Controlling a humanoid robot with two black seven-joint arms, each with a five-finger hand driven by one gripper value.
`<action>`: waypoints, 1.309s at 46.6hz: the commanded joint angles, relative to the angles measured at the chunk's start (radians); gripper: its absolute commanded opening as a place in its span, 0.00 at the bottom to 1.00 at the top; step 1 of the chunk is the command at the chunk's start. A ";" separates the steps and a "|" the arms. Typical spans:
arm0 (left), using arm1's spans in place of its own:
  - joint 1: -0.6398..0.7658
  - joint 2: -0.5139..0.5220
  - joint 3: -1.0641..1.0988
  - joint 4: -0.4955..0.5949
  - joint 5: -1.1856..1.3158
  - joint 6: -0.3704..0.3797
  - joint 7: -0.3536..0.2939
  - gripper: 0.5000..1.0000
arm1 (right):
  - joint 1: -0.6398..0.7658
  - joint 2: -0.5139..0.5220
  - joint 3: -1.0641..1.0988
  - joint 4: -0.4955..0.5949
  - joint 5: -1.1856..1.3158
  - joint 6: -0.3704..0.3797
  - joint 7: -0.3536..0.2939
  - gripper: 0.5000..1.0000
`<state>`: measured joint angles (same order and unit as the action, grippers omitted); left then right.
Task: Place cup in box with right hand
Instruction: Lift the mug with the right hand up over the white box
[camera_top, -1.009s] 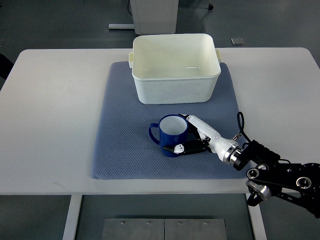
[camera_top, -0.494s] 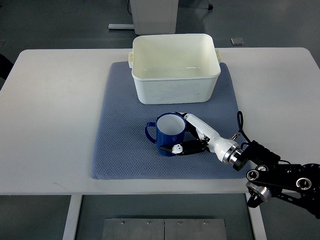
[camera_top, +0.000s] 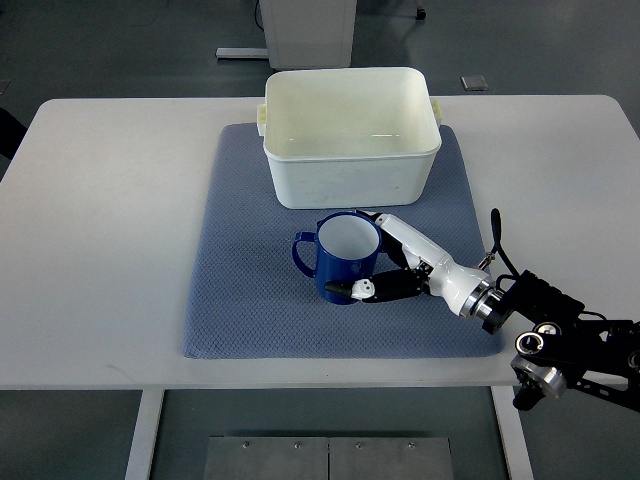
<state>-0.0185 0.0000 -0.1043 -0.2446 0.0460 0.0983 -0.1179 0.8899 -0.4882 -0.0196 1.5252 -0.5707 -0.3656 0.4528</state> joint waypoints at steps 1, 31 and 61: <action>0.000 0.000 0.000 0.001 0.000 0.000 0.000 1.00 | 0.021 -0.006 0.000 0.004 0.002 0.002 0.000 0.00; 0.000 0.000 0.000 -0.001 0.000 0.000 0.000 1.00 | 0.374 0.005 -0.059 -0.016 0.230 0.019 -0.034 0.00; 0.000 0.000 0.000 0.001 0.000 0.000 0.001 1.00 | 0.504 0.344 -0.076 -0.653 0.414 0.226 -0.121 0.00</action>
<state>-0.0182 0.0000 -0.1044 -0.2441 0.0460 0.0987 -0.1173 1.3970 -0.2261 -0.0969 1.0262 -0.1569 -0.1861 0.3453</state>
